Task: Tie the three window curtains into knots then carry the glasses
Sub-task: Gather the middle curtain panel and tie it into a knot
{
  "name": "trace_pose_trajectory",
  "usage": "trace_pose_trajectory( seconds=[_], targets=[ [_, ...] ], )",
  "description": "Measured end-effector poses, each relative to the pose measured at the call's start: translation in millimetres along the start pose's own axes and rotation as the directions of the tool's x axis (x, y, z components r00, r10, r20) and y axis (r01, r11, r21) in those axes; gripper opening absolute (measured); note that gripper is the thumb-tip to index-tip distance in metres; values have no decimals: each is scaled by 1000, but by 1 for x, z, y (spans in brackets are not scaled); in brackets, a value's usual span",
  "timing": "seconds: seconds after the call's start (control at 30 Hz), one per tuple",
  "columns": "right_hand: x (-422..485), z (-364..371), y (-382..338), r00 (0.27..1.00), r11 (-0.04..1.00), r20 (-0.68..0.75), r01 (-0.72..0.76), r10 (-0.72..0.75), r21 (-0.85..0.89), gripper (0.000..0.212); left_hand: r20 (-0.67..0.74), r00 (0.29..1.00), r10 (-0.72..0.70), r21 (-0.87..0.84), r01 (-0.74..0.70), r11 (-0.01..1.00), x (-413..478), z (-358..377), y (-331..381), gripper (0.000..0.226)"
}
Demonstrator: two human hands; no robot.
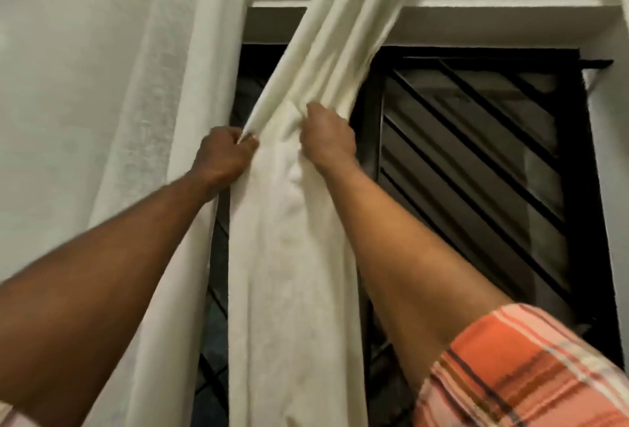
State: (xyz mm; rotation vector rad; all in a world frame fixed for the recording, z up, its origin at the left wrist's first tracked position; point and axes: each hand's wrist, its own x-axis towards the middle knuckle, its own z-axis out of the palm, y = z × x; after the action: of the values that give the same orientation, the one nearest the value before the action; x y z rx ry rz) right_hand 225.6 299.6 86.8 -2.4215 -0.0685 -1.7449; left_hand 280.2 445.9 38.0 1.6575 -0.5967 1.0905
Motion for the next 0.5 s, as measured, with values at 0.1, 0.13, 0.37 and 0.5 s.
trace_pose_trajectory(
  seconds=[0.1,0.13,0.37,0.5],
  targets=[
    [-19,-1,43,987,988,-13,-157,157,3,32,60,996,66,57,-69,996,2,11,12,26],
    [-23,-5,54,982,982,-25,-188,188,-18,30,63,995,83,56,-87,995,5,16,18,26],
    [-24,-47,84,926,968,-299,-248,229,-28,41,16,977,211,80,-211,974,0,59,66,46],
    [-16,-66,89,899,978,-410,-198,155,-63,45,-69,946,315,89,-309,947,-9,79,88,46]
  ],
)
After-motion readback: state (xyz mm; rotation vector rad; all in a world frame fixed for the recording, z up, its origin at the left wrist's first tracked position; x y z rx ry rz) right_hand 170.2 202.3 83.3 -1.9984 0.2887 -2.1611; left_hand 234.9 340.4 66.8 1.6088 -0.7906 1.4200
